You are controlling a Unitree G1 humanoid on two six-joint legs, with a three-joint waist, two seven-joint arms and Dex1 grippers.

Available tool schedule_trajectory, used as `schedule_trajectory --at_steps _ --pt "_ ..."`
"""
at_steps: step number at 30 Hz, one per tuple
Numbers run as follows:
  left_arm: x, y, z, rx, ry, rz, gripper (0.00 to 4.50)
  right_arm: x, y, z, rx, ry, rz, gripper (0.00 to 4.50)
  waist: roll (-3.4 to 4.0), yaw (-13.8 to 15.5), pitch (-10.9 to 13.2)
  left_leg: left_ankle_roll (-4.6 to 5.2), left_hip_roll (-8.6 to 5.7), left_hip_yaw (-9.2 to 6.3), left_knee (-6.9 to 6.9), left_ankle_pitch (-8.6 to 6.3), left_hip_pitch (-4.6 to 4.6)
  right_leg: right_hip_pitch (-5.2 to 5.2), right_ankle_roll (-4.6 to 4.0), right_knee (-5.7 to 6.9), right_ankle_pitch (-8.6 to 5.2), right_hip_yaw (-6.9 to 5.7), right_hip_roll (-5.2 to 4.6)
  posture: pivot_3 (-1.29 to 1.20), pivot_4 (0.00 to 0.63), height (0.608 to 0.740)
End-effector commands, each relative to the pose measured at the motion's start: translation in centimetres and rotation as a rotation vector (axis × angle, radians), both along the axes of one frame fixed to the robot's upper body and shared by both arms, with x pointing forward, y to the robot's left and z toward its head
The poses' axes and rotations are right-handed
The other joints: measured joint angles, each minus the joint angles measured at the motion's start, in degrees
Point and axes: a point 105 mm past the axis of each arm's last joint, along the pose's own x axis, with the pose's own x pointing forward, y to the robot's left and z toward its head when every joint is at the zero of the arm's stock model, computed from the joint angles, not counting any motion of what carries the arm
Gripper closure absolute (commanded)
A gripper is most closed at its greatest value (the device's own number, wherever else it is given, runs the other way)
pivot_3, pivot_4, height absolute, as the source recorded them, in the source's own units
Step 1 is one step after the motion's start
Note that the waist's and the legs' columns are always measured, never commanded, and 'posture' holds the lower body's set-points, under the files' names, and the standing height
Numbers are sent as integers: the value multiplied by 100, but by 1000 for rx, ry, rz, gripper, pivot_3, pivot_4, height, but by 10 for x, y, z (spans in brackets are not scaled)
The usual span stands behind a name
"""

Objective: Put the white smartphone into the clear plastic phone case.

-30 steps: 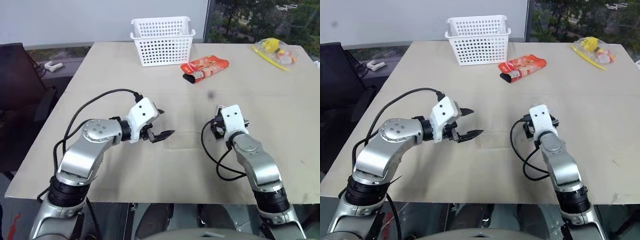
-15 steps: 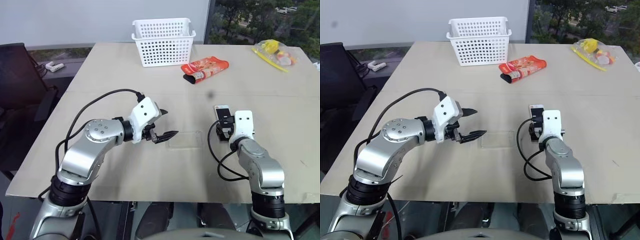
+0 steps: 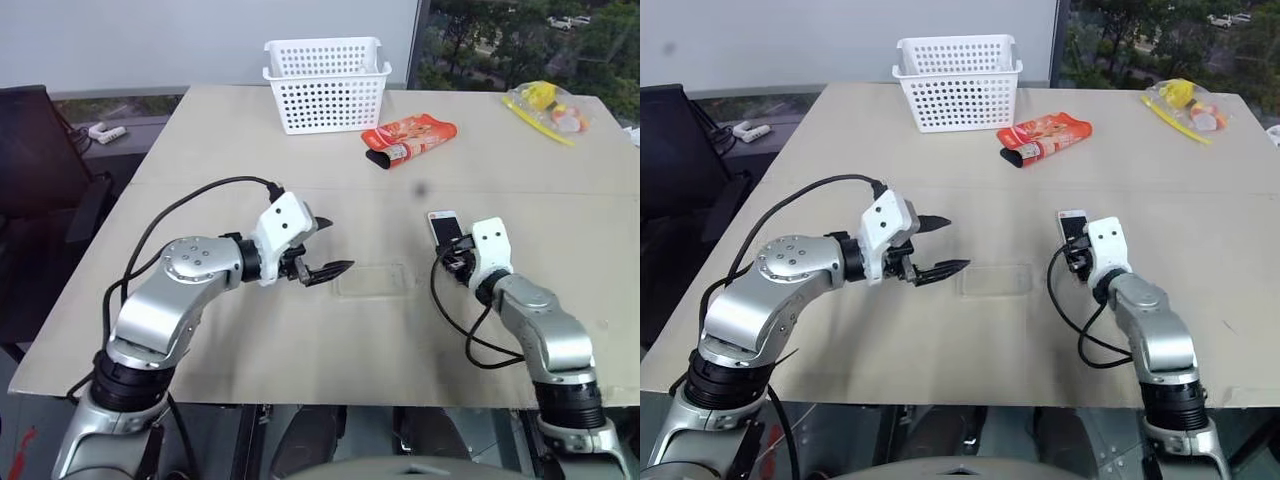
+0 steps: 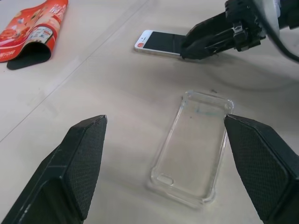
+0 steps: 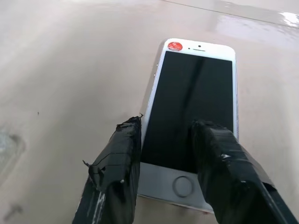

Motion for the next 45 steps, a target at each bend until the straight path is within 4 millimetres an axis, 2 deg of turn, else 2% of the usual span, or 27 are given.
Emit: schedule_trajectory --at_steps 1,2,8,14,21,26,29,30,31,35,39,42,45 --pt "2 9 7 7 -45 17 390 2 -24 -16 -57 52 -46 2711 2 8 1 0 0 0 -2 0 0 0 0 1 0 1 0 0 150 740" --pt "2 10 7 6 -46 19 390 2 -25 -17 -59 50 -50 2711 2 16 1 0 0 -2 -2 0 -1 0 -1 0 -1 -1 -1 0 150 740" --pt "0 11 6 2 -46 27 390 -3 -6 -27 20 47 -105 37 1 -24 0 -1 2 -8 -5 0 -7 -4 -1 -3 0 12 -2 0 150 740" --pt "2 12 6 9 -45 22 390 -19 28 -34 138 37 -50 37 3 -122 1 -2 4 -18 -11 -1 -6 -12 -2 -1 -1 16 2 0 150 740" --pt "4 10 6 19 -42 1 390 -22 25 -68 104 77 -60 37 -7 -137 -5 -3 4 -16 -15 -1 -4 -16 -2 0 -1 14 5 0 150 740" --pt "6 9 5 26 -44 -8 390 -14 32 -79 131 71 -65 37 -46 -167 -24 -27 4 -16 -19 -17 56 32 -9 -4 -20 18 1 0 150 740" --pt "6 9 5 27 -46 -9 390 -11 31 -86 121 95 -90 892 -75 -240 -42 -30 5 -18 -34 -19 88 49 -13 -6 -20 27 -7 0 150 740" --pt "6 9 5 27 -47 -8 390 -11 30 -87 109 98 -92 1401 -77 -254 -43 -30 7 -20 -34 -19 90 49 -15 -6 -19 26 -7 0 150 740" --pt "6 9 5 26 -48 -7 390 -11 30 -89 95 101 -87 1534 -76 -271 -43 -30 7 -21 -34 -19 91 48 -16 -6 -18 26 -7 0 150 740" --pt "7 10 5 31 -52 -4 390 -13 28 -89 64 93 -72 1534 -77 -284 -43 -30 7 -21 -36 -19 99 41 -22 -6 -14 28 -10 0 150 740" --pt "7 9 6 29 -57 -5 390 -11 28 -70 81 14 -1 1534 -71 -272 -39 -30 7 -21 -43 -19 100 39 -22 -7 -14 26 -11 0 150 740" --pt "10 8 8 27 -62 -14 390 -9 26 -36 128 -90 156 1534 -39 -242 -18 -30 5 -21 -46 -19 90 37 -21 -25 -13 21 -12 0 150 740" --pt "10 6 9 21 -59 -37 390 -16 29 -3 182 -153 339 1534 -29 -219 -9 -17 4 -20 -82 -11 79 26 -2 -47 3 14 -11 0 150 740"
